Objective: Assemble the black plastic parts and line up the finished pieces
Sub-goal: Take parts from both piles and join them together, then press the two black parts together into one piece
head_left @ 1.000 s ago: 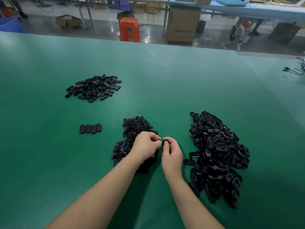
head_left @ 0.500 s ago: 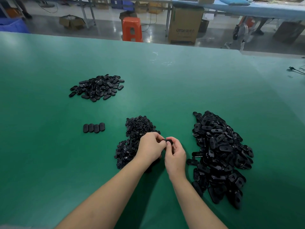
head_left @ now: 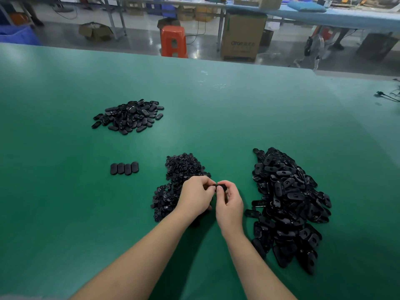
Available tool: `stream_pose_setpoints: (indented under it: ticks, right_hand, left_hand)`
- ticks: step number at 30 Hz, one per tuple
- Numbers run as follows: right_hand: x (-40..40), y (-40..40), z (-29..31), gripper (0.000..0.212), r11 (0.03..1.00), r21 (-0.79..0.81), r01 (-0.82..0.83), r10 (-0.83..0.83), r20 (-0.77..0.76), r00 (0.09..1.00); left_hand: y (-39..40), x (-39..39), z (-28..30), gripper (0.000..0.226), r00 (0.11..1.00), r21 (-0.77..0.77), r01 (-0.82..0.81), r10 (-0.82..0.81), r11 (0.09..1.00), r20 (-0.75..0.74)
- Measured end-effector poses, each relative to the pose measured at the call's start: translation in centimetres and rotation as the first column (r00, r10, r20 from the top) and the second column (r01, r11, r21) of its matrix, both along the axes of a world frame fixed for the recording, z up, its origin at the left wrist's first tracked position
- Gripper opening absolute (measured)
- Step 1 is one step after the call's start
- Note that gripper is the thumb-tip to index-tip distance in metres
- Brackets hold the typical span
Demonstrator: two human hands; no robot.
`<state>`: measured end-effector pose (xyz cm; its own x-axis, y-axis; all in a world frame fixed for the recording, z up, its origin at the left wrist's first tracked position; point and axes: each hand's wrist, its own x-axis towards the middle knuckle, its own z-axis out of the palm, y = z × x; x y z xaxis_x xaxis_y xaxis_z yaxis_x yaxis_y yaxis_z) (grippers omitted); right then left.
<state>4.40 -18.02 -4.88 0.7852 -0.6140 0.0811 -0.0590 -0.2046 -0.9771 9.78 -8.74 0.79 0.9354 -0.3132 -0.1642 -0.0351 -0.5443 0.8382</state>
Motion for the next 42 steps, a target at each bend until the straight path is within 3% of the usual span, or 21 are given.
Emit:
stream_pose_setpoints:
  ticks: [6,8,11,15,18,21,23,25,29,35,42]
  right_hand:
    - [0.0,0.0,0.0,0.020,1.000,-0.021,-0.020,0.019,-0.015,1.000]
    - [0.0,0.1,0.0,0.022,1.000,-0.008,-0.019,0.019,-0.020,1.000]
    - [0.0,0.2,0.0,0.025,1.000,-0.001,-0.008,0.008,-0.030,1.000]
    - [0.2,0.2,0.0,0.024,1.000,0.028,0.007,-0.005,-0.045,0.999]
    - [0.2,0.2,0.0,0.022,0.999,0.037,0.005,-0.004,-0.053,0.999]
    - [0.1,0.3,0.0,0.018,0.998,0.067,-0.005,0.008,-0.049,0.999]
    - [0.0,0.4,0.1,0.016,0.997,0.073,-0.010,0.014,-0.058,0.998]
    - [-0.1,0.4,0.1,0.015,0.998,0.061,-0.015,0.019,-0.070,0.997]
    - [-0.1,0.5,0.3,0.015,1.000,0.014,-0.028,0.029,-0.075,0.997]
    - [-0.1,0.5,0.4,0.016,0.999,-0.012,-0.037,0.036,-0.090,0.995]
    - [-0.1,0.6,0.7,0.017,0.998,-0.037,-0.054,0.049,-0.127,0.991]
  left_hand:
    - [0.4,0.1,-0.2,0.012,0.998,0.021,0.042,-0.043,0.999,0.052]
    - [0.4,0.2,0.0,0.014,0.982,0.104,0.096,-0.111,0.990,0.153]
    - [0.4,0.5,0.0,0.018,0.905,0.296,0.145,-0.247,0.944,0.346]
    - [0.6,0.8,-0.3,0.018,0.753,0.539,0.138,-0.442,0.831,0.488]
    - [1.2,1.0,-0.6,0.020,0.666,0.589,0.108,-0.498,0.801,0.556]
    - [2.8,1.7,-0.6,0.019,0.661,0.507,0.015,-0.389,0.862,0.642]
    - [4.5,3.0,-0.7,0.021,0.738,0.434,-0.096,-0.229,0.896,0.635]
    - [6.9,4.6,-1.0,0.025,0.797,0.422,-0.234,-0.075,0.876,0.599]
    - [11.7,6.9,-2.3,0.027,0.817,0.454,-0.442,0.139,0.774,0.559]
    - [13.9,8.0,-4.0,0.026,0.860,0.539,-0.476,0.238,0.695,0.452]
    - [13.0,5.6,-5.2,0.024,0.813,0.242,-0.462,0.298,0.853,0.501]
